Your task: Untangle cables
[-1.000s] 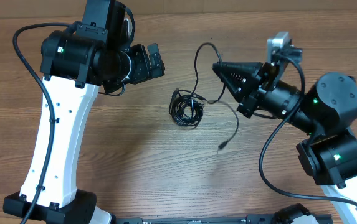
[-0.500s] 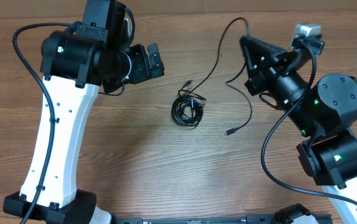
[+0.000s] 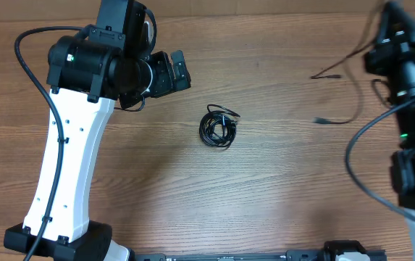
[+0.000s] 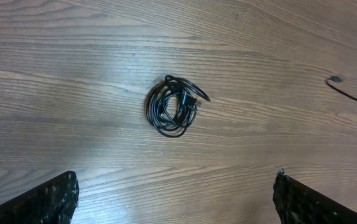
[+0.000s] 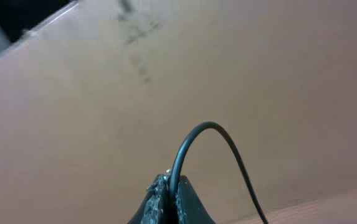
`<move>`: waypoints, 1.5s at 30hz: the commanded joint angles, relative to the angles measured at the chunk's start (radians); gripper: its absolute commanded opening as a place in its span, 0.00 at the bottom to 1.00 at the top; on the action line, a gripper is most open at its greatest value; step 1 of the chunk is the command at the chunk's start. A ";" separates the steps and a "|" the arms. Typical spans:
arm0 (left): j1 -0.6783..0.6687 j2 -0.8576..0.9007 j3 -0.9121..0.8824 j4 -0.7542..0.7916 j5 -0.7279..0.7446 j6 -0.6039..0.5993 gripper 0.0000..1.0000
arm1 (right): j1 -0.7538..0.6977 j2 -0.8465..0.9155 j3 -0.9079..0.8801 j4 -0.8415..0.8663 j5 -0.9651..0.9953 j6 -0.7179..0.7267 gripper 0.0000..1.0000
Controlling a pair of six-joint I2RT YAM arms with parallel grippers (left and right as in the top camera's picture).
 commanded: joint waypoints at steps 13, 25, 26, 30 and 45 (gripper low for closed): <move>0.003 -0.001 0.010 0.002 -0.009 0.020 1.00 | -0.406 0.294 0.200 -0.190 -0.073 -0.006 0.04; 0.003 -0.001 0.010 0.002 -0.009 0.020 1.00 | -0.454 0.364 0.200 -0.185 -0.019 -0.010 0.04; 0.003 -0.001 0.010 0.002 -0.008 0.020 1.00 | -0.451 0.364 0.200 -0.174 -0.055 -0.010 0.04; 0.003 -0.001 0.010 0.002 -0.009 0.020 1.00 | -0.428 0.364 0.200 -0.135 -0.197 -0.010 0.04; 0.003 -0.001 0.010 0.013 0.019 -0.034 1.00 | -0.286 0.364 0.200 -0.107 -0.423 -0.002 0.04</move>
